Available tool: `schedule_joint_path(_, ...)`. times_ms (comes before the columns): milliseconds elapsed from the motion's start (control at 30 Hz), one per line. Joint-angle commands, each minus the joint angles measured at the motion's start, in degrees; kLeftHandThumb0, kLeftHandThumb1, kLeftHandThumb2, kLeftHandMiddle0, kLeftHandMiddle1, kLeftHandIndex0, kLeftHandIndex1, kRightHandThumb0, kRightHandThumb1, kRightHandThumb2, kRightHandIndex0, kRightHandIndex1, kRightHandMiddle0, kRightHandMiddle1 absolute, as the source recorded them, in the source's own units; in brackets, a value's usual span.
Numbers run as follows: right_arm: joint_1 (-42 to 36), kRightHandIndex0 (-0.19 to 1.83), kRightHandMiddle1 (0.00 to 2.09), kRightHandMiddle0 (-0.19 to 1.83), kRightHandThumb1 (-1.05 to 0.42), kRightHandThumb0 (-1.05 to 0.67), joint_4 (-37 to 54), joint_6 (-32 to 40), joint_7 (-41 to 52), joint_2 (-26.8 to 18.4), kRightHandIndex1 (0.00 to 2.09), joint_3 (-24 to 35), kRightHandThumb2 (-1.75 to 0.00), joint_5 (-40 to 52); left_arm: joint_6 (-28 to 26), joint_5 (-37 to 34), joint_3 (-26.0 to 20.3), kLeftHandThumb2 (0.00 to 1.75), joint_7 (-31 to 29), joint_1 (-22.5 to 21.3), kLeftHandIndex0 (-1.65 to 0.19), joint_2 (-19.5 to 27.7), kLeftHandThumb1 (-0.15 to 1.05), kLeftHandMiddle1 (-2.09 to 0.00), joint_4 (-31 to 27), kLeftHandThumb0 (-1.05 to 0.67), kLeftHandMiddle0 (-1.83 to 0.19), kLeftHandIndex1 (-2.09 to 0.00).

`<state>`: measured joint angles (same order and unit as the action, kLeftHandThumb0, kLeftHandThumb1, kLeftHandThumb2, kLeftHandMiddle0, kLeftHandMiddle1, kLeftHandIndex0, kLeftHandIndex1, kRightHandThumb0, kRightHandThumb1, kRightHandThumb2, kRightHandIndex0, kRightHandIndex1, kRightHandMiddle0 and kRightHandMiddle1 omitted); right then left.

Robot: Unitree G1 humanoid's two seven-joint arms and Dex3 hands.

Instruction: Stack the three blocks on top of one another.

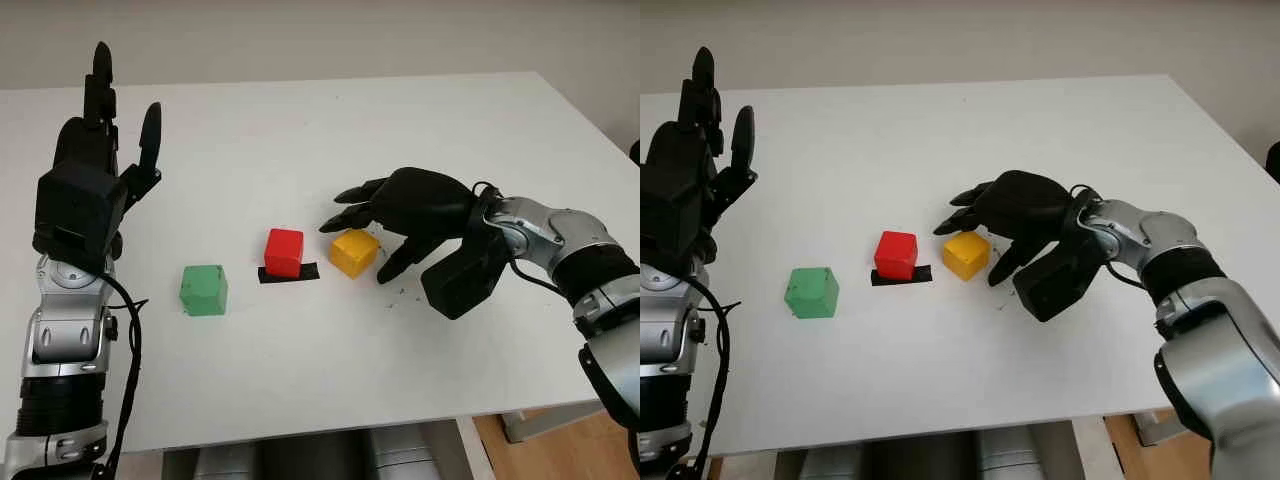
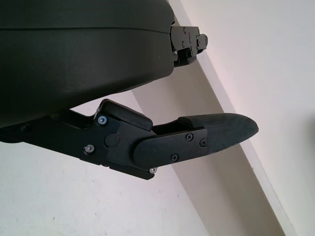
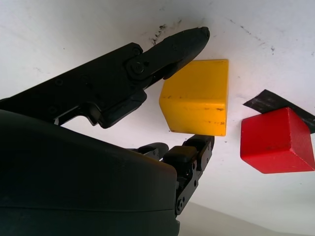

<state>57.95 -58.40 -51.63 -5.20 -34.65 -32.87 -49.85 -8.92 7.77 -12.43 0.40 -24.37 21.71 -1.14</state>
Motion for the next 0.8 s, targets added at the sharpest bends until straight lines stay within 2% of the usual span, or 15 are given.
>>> schedule_joint_path(0, 0.7, 0.42, 0.21, 0.52, -0.83, -0.71, -0.7, -0.1, -0.9, 0.4, 0.08, -0.4, -0.05, -0.3, -0.4, 0.4, 0.3, 0.64, 0.1, 0.5, 0.12, 0.4, 1.05, -0.04, -1.4, -0.79, 0.13, -0.05)
schedule_joint_path(167, 1.1, 0.45, 0.27, 0.54, -0.84, -0.69, -1.8, -0.5, -3.3, 0.8, 0.09, -1.2, -0.05, -1.1, -0.9, 0.9, 0.6, 0.63, 0.1, 0.7, 0.15, 0.4, 1.05, -0.04, -1.8, -0.79, 0.16, -0.04)
schedule_joint_path(200, 1.2, 0.45, 0.36, 0.5, -0.84, -0.68, -2.0, -0.5, -3.8, 0.9, 0.09, -1.3, -0.05, -1.2, -1.1, 1.0, 0.6, 0.64, 0.1, 0.8, 0.16, 0.4, 1.05, -0.03, -1.9, -0.79, 0.17, -0.03)
schedule_joint_path(267, 1.3, 0.48, 0.7, 0.36, -0.84, -0.66, -2.2, -0.5, -4.8, 1.0, 0.08, -1.5, -0.05, -1.6, -1.5, 1.3, 0.7, 0.64, 0.3, 0.8, 0.17, 0.3, 1.05, -0.03, -2.1, -0.79, 0.18, -0.03)
schedule_joint_path(300, 1.4, 0.49, 0.78, 0.33, -0.84, -0.65, -2.4, -0.4, -5.3, 1.1, 0.09, -1.6, -0.05, -1.7, -1.7, 1.6, 0.7, 0.64, 0.4, 0.7, 0.17, 0.3, 1.05, -0.04, -2.2, -0.79, 0.18, -0.03)
schedule_joint_path(500, 1.4, 0.58, 1.01, 0.4, -0.86, -0.46, -3.5, 0.4, -9.0, 1.5, 0.13, -2.0, -0.06, -2.7, -1.2, 1.5, 0.6, 0.64, -0.1, 0.9, 0.18, 0.4, 1.05, -0.04, -2.0, -0.79, 0.19, -0.03)
schedule_joint_path(600, 1.6, 0.61, 1.19, 0.44, -0.91, -0.38, -4.2, 0.2, -9.8, 1.5, 0.15, -2.1, -0.06, -2.7, -1.9, 1.3, 0.5, 0.63, 0.0, 1.1, 0.19, 0.1, 1.05, -0.04, -2.3, -0.8, 0.19, -0.03)
schedule_joint_path(767, 2.2, 0.62, 1.33, 0.46, -0.94, -0.37, -4.0, 0.8, -12.0, 1.2, 0.16, -2.7, -0.06, -3.8, -1.4, 1.0, 0.4, 0.61, 0.1, 1.3, 0.19, 0.0, 1.05, -0.04, -2.2, -0.81, 0.19, -0.03)
